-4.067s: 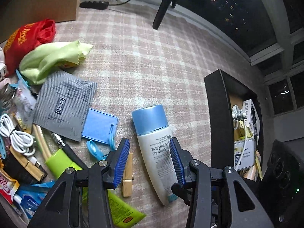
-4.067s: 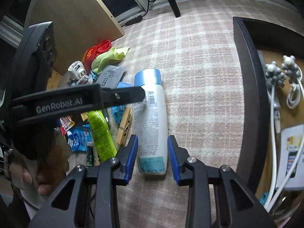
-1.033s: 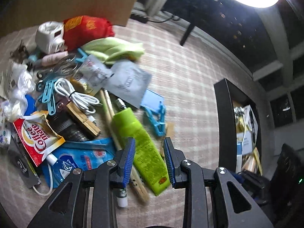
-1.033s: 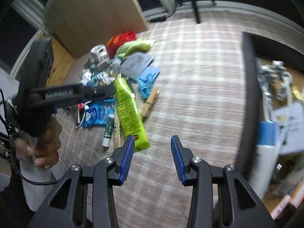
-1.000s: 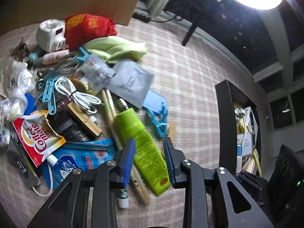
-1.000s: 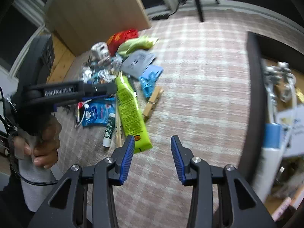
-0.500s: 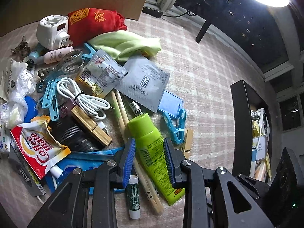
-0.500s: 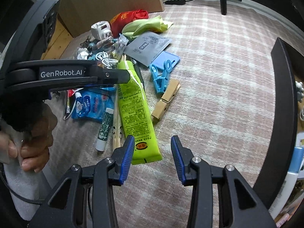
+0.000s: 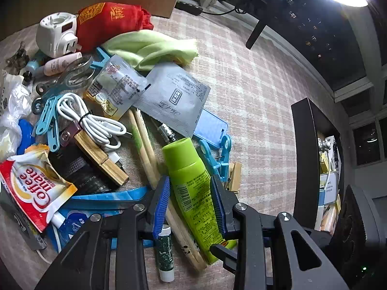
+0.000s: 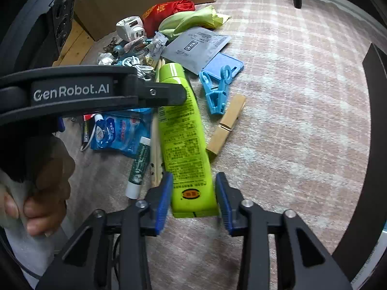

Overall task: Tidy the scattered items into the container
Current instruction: 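Close both grippers together around the lime-green tube, then lift the lime-green tube off the pile with both grippers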

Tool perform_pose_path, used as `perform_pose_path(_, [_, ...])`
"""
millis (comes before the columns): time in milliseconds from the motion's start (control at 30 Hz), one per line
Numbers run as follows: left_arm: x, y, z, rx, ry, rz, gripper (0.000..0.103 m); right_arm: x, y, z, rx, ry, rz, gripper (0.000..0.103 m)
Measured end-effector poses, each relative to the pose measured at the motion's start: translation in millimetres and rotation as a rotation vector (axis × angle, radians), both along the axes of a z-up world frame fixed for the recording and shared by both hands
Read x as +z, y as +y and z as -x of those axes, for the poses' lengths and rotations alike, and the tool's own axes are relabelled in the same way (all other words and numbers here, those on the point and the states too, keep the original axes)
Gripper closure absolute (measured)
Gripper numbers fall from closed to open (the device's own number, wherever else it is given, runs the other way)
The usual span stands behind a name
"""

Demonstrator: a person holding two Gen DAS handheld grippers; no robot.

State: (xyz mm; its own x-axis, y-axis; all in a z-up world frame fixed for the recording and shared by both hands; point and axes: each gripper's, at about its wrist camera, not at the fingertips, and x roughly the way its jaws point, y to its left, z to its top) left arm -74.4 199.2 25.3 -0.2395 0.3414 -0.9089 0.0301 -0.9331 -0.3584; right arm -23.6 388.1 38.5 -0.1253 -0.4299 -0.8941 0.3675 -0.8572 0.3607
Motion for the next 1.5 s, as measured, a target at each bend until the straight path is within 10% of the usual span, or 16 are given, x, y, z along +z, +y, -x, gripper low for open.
perform_pose_path(500, [-10,19,5,-0.050,-0.011,-0.016,0.071,-5,9,18,-0.056,-0.022,0.051,0.084])
perform_pose_path(733, [0,16,-3,-0.054,-0.012,-0.058,0.087,4,8,18,-0.062,-0.010,0.065,0.099])
perform_pose_path(1500, [-15,23,-14,-0.080,-0.012,-0.026,0.082,-1,-7,29,-0.067,0.015,0.051,0.086])
